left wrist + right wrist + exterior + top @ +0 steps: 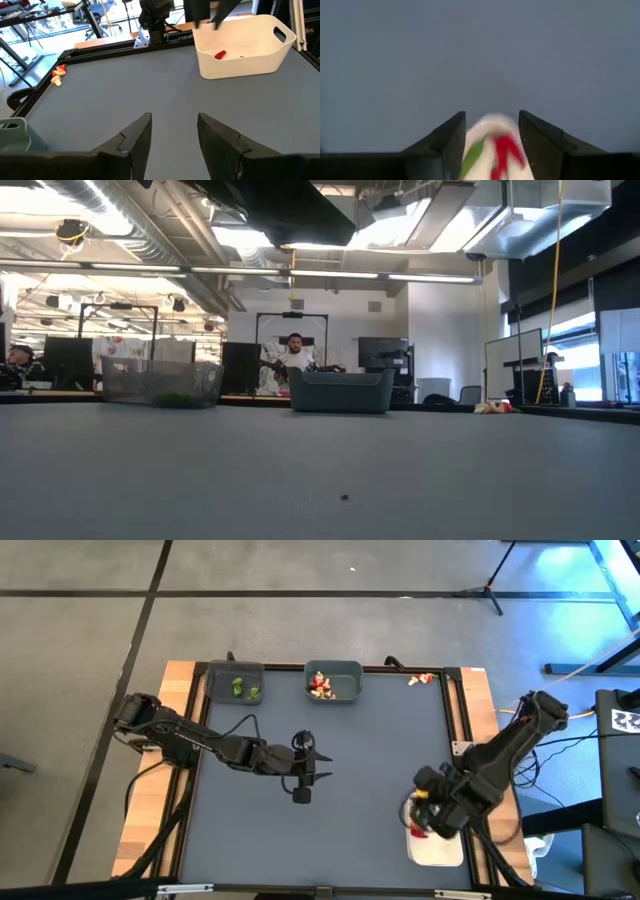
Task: Sort produce into baskets
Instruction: Put the brown mushroom into the blue bin
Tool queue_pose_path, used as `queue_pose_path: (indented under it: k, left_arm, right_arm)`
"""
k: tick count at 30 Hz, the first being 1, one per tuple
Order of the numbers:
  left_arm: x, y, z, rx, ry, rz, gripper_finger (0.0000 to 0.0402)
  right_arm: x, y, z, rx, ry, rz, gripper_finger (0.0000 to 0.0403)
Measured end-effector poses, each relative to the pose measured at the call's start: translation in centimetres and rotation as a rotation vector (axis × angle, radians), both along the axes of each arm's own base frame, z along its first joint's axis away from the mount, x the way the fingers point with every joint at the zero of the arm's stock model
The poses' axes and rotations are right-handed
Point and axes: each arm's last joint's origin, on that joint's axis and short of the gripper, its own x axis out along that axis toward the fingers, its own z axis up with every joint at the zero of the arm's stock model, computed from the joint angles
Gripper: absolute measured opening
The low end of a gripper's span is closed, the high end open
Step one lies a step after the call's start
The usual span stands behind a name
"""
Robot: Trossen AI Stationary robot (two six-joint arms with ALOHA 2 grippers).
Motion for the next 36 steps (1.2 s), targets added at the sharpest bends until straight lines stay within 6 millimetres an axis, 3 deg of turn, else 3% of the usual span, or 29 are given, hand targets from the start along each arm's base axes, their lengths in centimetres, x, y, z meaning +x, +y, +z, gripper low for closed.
queue_pose_path:
  k: [4, 11, 15, 26, 36]
  left_arm:
    - [-0.1, 0.5, 0.2, -0.004, -0.001, 0.016, 0.0155]
    - [-0.1, 2.1, -0.2, -0.019, 0.052, 0.074, 0.0155]
    - [-0.2, 2.8, -0.6, -0.013, 0.098, 0.098, 0.0155]
    - [-0.1, 4.3, -0.8, 0.041, 0.124, 0.116, 0.0155]
    - [0.0, 6.6, -0.8, 0.078, 0.135, 0.165, 0.0155]
  right_arm:
    - [1.1, -2.5, 0.8, -0.076, -0.005, -0.077, 0.0205]
    - [2.8, -7.5, 0.6, -0.197, 0.127, -0.212, 0.0289]
    - [3.7, -10.5, 0.6, -0.233, 0.179, -0.262, 0.031]
    - [4.6, -19.5, 0.7, -0.31, 0.282, -0.355, 0.0274]
    - [4.3, -27.2, 0.9, -0.325, 0.202, -0.418, 0.0228]
